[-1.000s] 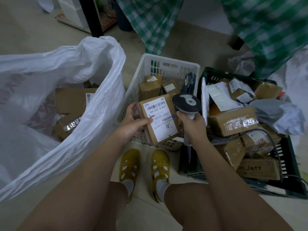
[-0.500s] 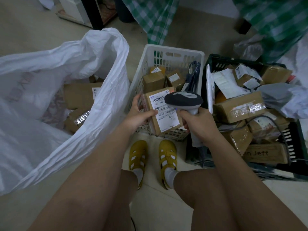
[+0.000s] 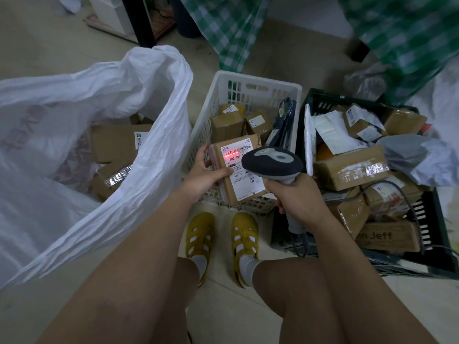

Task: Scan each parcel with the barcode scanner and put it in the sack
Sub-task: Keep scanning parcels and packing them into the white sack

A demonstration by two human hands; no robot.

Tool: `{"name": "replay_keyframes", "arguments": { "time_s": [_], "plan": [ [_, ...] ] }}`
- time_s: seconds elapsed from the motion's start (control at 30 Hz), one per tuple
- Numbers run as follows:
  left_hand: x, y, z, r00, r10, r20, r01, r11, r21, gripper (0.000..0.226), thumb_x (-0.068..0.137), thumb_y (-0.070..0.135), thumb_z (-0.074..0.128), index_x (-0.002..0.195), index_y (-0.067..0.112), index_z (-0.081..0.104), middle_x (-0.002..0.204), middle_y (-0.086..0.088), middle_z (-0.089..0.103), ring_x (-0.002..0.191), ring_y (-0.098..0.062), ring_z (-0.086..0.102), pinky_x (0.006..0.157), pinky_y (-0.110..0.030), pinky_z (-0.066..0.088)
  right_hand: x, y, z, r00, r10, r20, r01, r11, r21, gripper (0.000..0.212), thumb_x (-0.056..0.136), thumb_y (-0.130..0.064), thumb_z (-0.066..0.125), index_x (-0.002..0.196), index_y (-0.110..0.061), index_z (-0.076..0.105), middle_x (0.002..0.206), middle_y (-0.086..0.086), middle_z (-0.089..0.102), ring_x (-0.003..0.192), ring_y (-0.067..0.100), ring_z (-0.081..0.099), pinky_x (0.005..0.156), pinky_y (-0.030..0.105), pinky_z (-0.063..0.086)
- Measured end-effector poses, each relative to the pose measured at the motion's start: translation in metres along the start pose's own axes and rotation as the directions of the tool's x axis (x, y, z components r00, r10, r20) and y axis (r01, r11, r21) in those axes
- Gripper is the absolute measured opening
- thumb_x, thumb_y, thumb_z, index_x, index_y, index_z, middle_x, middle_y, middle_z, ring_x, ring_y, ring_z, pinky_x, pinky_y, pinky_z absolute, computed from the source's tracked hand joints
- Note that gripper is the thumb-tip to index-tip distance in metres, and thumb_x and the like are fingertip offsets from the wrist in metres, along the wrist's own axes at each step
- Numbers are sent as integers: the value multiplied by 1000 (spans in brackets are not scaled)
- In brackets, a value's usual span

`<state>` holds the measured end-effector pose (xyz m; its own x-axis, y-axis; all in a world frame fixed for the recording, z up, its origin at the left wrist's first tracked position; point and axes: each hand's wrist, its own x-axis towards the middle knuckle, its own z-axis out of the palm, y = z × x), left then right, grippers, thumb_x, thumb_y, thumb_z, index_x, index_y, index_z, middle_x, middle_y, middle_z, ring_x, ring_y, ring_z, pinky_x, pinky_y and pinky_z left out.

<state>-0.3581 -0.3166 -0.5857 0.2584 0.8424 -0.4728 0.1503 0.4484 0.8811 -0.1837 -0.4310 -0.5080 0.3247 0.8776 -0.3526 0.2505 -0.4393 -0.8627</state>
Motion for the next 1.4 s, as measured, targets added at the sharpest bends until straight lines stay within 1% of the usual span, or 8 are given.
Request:
{"name": "replay_keyframes", "arguments": {
  "time_s": [0.27,0.53,0.9,1.03,1.17,1.27,1.33,1.4],
  "plan": [
    [2,-1,-1,1000,-13,0,13,1000,7,101,76,10,78,149,39,16,145,-8,41,126,-30,50,95,-50,50,3,1,1,1000,-20,-21,20,1000,-18,29,81,-14,63,76,13,54,57,12,50,54,18,44,53,29,37],
    [-2,2,1,1000,-7,-7,8,999,32,102,75,11,79,148,42,16,147,-9,40,128,-30,48,96,-51,50,8,5,2,998,10,-58,-7,999,47,16,80,-15,63,72,-1,60,58,11,51,56,18,48,54,32,41],
    [-64,35,9,980,195,28,-197,970,141,99,78,15,78,151,33,13,144,-1,41,121,-14,45,105,-45,44,1,-13,2,920,-33,-391,102,983,155,22,86,-15,61,67,-18,51,65,0,55,63,13,50,61,26,39],
    [-111,41,-6,971,237,-20,-235,968,86,102,71,21,82,147,44,17,142,-1,44,126,-22,48,103,-52,44,-25,-34,0,926,-70,-372,162,962,222,16,87,-16,62,74,-20,54,67,-3,57,62,8,51,58,24,41],
    [-161,56,-30,947,317,-42,-313,946,88,98,75,20,81,148,41,19,139,0,47,120,-18,54,98,-47,50,-49,-59,-1,936,-115,-332,201,950,239,11,82,-24,64,75,-19,58,72,3,60,75,22,57,69,35,44],
    [-197,77,-55,923,367,-113,-367,930,23,93,78,16,78,147,41,22,139,-2,47,116,-15,56,85,-36,57,-68,-81,6,950,-159,-267,221,950,221,22,84,-25,63,101,-11,61,89,7,59,86,23,56,75,35,42],
    [-215,89,-76,902,390,-185,-402,915,-29,90,80,12,77,147,41,23,137,-4,51,113,-17,60,75,-31,58,-75,-91,14,954,-202,-220,241,957,164,17,87,-20,62,99,-8,59,86,10,57,80,22,52,71,31,38],
    [-228,100,-100,865,418,-278,-447,893,-47,90,80,13,77,147,41,24,135,-5,53,115,-20,60,81,-36,57,-76,-98,23,956,-225,-190,254,956,146,11,87,-15,63,92,-8,56,81,11,57,75,21,51,68,30,36]
  ]
}}
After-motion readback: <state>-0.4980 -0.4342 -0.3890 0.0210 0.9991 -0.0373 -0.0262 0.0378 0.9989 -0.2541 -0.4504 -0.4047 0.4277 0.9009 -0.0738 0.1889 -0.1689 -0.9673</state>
